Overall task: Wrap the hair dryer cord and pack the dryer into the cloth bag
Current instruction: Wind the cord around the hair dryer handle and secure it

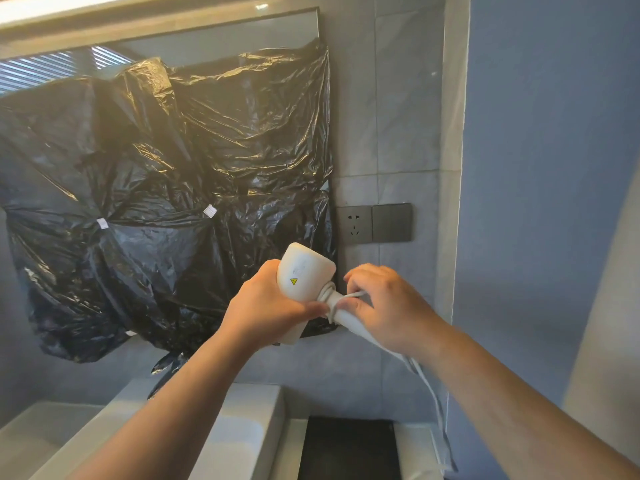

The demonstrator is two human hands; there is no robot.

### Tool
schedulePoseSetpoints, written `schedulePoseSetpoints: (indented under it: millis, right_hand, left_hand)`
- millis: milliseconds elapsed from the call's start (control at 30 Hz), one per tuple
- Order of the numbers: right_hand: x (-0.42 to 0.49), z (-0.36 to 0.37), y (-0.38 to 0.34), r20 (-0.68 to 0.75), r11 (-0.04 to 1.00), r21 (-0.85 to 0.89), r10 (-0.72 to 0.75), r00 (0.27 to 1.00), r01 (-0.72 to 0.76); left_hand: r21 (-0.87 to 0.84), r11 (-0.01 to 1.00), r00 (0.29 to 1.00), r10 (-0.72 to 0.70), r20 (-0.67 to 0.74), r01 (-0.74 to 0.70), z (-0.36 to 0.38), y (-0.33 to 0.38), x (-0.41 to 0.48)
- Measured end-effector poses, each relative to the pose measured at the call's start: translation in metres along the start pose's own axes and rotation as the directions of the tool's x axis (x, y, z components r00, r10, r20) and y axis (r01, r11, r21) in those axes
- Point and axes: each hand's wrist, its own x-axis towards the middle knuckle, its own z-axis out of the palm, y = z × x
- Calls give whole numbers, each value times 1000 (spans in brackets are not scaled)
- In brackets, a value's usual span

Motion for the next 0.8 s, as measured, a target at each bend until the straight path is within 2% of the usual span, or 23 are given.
schedulePoseSetpoints:
  millis: [67, 133, 233, 400, 533, 633, 800]
  right_hand:
    - [2, -3, 4, 120, 986, 125, 94, 988, -109]
    - [3, -4, 6, 160, 966, 203, 128, 979, -159]
    - [3, -2, 9, 132, 943, 281, 145, 981, -177]
    - [2, 0, 14, 121, 904, 347, 222, 968, -250]
    - [2, -2, 14, 98, 914, 316, 235, 967, -254]
    - [0, 2, 13, 76, 892, 376, 242, 967, -252]
    - [-3, 6, 13, 67, 857, 445, 258, 964, -261]
  left_hand:
    - [-5, 1000, 1000, 3, 3, -3, -2, 3, -1]
    - [15, 999, 999, 35, -3, -35, -2, 6, -2]
    - [49, 991, 993, 120, 19, -121, -1, 8, -4]
    - [244, 950, 978, 205, -23, -193, 6, 9, -4]
    - [201, 954, 973, 229, -11, -222, 13, 9, -5]
    - [203, 945, 963, 267, -30, -255, 14, 8, -6]
    - [213, 950, 970, 242, -34, -230, 16, 9, -5]
